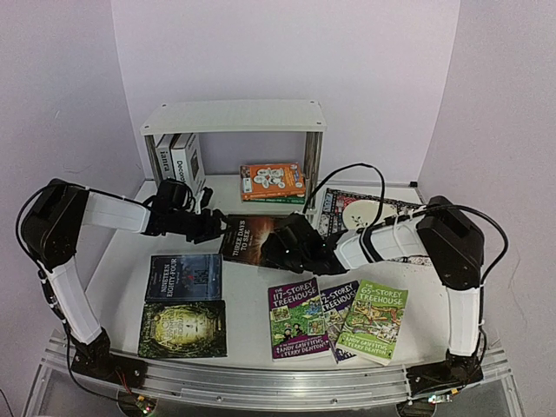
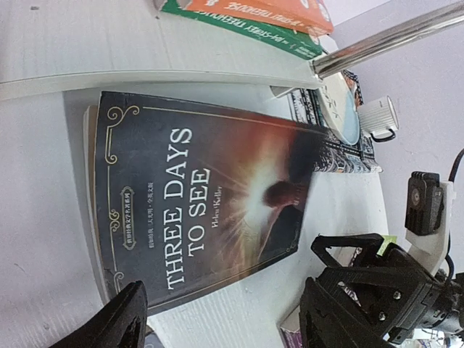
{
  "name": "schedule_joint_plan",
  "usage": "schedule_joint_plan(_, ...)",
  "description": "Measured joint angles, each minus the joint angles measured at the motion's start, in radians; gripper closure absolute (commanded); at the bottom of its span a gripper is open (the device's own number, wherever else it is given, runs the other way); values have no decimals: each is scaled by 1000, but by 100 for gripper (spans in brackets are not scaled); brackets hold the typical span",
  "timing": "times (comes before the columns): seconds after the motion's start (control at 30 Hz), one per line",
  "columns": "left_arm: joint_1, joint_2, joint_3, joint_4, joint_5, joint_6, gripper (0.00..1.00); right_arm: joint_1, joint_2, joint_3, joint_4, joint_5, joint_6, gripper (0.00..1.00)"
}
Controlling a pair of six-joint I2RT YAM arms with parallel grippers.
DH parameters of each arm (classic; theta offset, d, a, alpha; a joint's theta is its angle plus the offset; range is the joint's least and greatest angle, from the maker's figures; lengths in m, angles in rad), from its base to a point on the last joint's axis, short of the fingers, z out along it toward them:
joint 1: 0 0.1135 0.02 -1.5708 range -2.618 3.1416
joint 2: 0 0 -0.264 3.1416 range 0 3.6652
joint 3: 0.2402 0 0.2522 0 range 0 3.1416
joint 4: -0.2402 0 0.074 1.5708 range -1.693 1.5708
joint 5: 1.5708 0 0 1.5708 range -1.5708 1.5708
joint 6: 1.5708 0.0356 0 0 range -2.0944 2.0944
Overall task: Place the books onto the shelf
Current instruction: Move the book to the center of the board.
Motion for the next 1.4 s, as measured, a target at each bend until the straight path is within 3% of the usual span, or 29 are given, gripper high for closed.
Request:
schedule_joint_plan(0.2,-13,-45,0,6,24,-18,27,2,-77,-37,28,2,-16,32)
schedule_joint_plan(0.37,-13,-68,0,8,3,-24,20,0,-118,-71,16,44,-25,21)
schedule_joint_plan(0.43,-13,-69,0,12,-16,-25,18,-10,-119,-72,-11,41,-32,22)
schedule_joint_plan(0.73,-13,-36,0,13,-99,-20,16,-157,-92,-73,-84,-141,14,26)
schedule_joint_plan(1.4,-13,43,-2,13,-122,13,16,-166,-178,-178,-96,-300,-172,16)
